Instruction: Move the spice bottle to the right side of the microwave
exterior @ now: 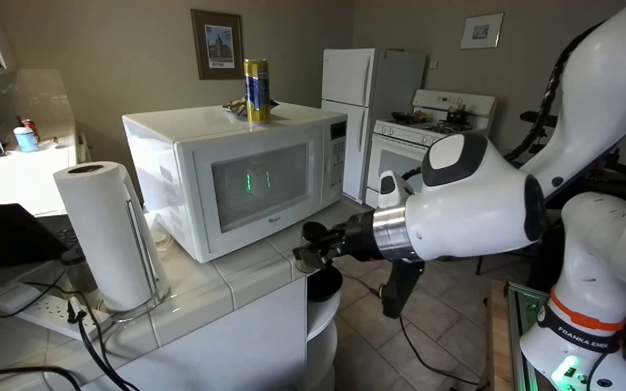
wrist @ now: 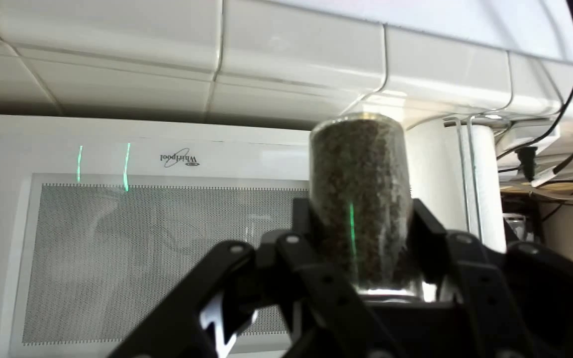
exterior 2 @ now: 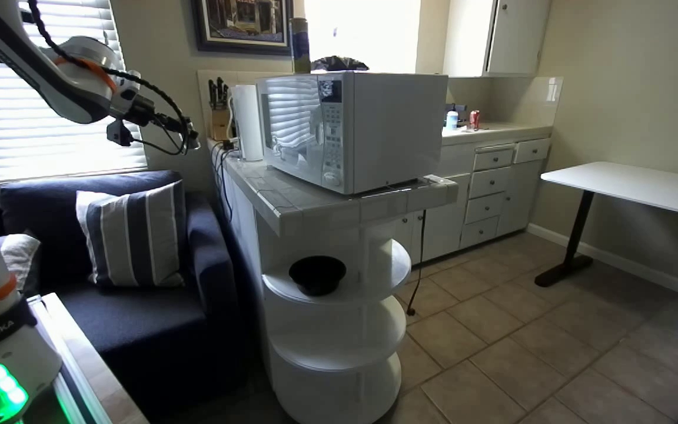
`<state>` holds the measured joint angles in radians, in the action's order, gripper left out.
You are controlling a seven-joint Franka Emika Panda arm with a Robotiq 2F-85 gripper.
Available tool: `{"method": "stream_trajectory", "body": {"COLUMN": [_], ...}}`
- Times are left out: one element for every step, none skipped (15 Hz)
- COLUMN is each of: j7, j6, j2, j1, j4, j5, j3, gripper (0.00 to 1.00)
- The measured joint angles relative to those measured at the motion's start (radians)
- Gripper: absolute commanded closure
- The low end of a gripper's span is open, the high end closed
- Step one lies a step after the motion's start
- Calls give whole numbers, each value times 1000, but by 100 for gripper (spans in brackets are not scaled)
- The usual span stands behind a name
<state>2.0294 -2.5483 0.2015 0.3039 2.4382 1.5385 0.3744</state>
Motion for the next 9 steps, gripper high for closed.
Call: {"method": "stream_trajectory", "body": {"j7": [0, 0, 1, 1, 1, 1, 1, 3, 8], "j6": [39, 77, 111, 142, 168, 190, 214, 238, 262], "j2": [-40, -83, -127, -173, -218, -263, -307, -350, -393], "j1": [4, 8, 12, 18, 24, 29, 34, 40, 45], "j4": [-35, -71, -106, -141, -175, -209, -244, -280, -319], "j5": [0, 1, 4, 7, 11, 18, 28, 39, 53], "j3": [3, 7, 9, 11, 12, 12, 12, 12, 11], "gripper": [77, 77, 77, 77, 77, 77, 77, 77, 77]}}
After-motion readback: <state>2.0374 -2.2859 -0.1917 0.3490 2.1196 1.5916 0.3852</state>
